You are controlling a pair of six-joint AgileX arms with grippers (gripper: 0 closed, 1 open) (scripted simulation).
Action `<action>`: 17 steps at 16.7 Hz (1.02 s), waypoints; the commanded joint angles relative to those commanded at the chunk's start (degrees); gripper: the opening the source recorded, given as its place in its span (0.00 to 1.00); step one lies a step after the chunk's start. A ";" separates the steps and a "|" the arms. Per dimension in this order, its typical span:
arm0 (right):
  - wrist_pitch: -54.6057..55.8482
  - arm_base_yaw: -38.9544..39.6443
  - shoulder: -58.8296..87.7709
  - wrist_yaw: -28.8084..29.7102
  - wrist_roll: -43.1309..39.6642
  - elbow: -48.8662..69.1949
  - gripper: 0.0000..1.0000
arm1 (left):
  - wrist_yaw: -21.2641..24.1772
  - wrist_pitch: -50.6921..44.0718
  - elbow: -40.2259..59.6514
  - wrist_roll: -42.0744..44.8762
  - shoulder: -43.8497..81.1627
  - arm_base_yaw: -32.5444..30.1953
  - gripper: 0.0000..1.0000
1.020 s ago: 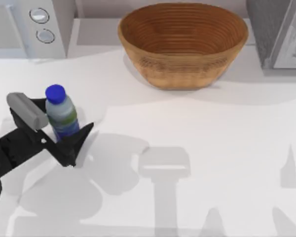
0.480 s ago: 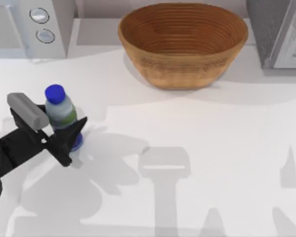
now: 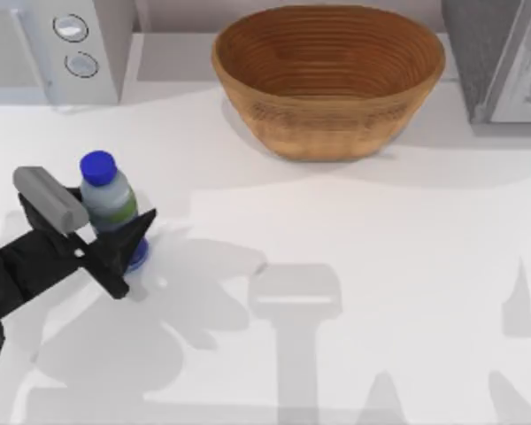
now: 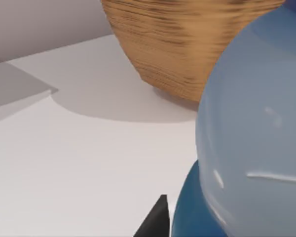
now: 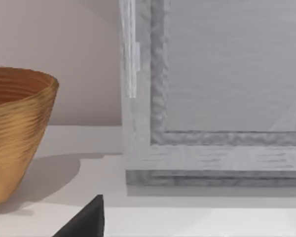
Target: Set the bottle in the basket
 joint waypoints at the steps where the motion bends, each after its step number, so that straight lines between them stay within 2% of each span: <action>1: 0.00 0.00 0.00 0.00 0.00 0.00 1.00 | 0.00 0.00 0.00 0.00 0.00 0.00 0.00; 7: 0.00 0.00 0.00 0.00 0.00 0.00 1.00 | 0.05 -0.11 -0.05 0.19 -0.13 0.18 0.00; 9: 0.00 0.00 0.00 0.00 0.00 0.00 1.00 | 1.15 -1.97 -0.10 1.70 -1.96 2.04 0.00; 13: 0.00 0.00 0.00 0.00 0.00 0.00 1.00 | 7.09 -12.91 -1.13 8.02 -11.74 11.91 0.00; 17: 0.00 0.00 0.00 0.00 0.00 0.00 1.00 | 15.46 -32.57 -3.40 14.71 -26.65 23.42 0.00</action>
